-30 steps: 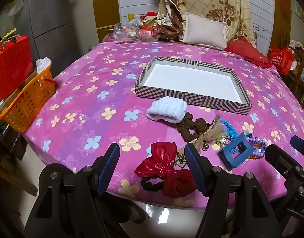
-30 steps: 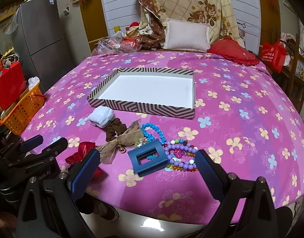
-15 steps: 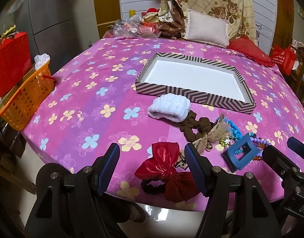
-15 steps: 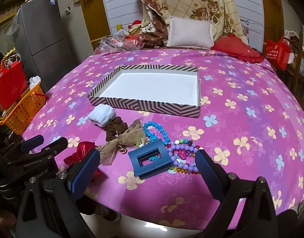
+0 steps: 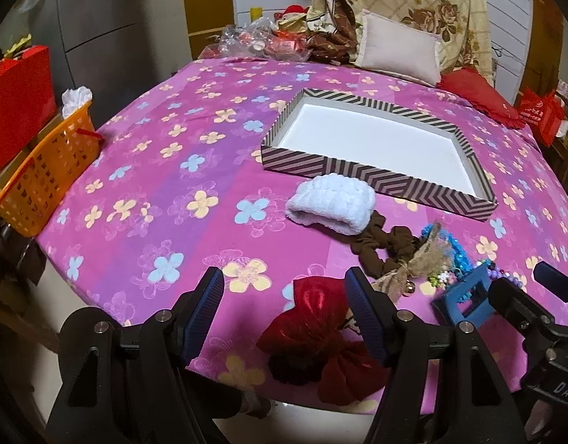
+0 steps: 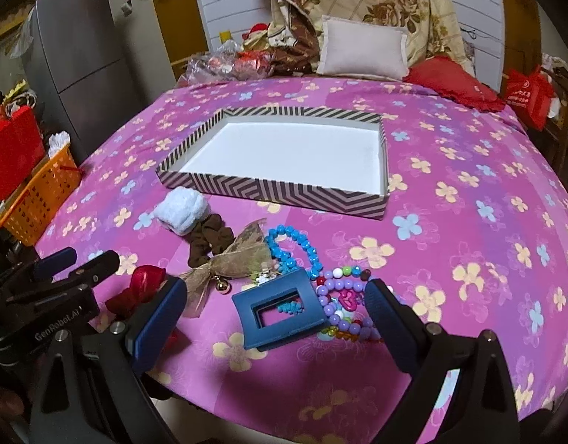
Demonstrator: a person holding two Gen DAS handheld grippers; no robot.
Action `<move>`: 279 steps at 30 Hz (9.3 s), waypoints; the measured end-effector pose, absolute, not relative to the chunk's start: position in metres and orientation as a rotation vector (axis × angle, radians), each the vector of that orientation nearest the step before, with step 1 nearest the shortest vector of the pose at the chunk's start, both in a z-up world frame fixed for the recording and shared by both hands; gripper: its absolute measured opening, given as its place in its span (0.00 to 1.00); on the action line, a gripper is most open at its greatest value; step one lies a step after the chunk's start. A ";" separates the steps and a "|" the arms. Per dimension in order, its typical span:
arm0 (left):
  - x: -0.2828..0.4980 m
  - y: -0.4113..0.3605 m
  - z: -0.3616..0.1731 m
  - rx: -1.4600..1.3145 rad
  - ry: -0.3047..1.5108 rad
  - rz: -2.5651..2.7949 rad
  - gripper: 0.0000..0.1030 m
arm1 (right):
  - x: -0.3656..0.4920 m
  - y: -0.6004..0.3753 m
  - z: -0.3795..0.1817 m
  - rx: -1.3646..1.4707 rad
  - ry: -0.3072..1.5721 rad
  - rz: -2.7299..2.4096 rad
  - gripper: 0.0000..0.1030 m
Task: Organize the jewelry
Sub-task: 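Grasp the white fluffy scrunchie with the left tool, then lift the white scrunchie with the left tool while the right tool grasps the red bow, then carry the white scrunchie and red bow over the striped tray with both tools, then lower the red bow into the tray and open the right tool while the left releases the scrunchie, then move both tools back to the remaining jewelry beside the tray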
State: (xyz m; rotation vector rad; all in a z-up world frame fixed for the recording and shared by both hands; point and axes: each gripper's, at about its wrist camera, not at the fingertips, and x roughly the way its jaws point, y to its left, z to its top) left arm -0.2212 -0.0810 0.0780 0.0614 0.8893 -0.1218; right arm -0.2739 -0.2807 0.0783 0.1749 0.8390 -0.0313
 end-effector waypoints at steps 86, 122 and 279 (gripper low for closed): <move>-0.086 -0.037 0.100 -0.146 0.881 -0.284 0.09 | -0.204 -0.221 0.075 0.124 0.896 0.454 0.20; -0.087 -0.044 0.098 -0.124 0.876 -0.281 0.09 | -0.207 -0.222 0.052 0.139 0.955 0.481 0.11; -0.132 -0.085 0.097 0.027 0.802 -0.284 0.50 | -0.248 -0.338 0.131 0.348 0.580 0.159 0.94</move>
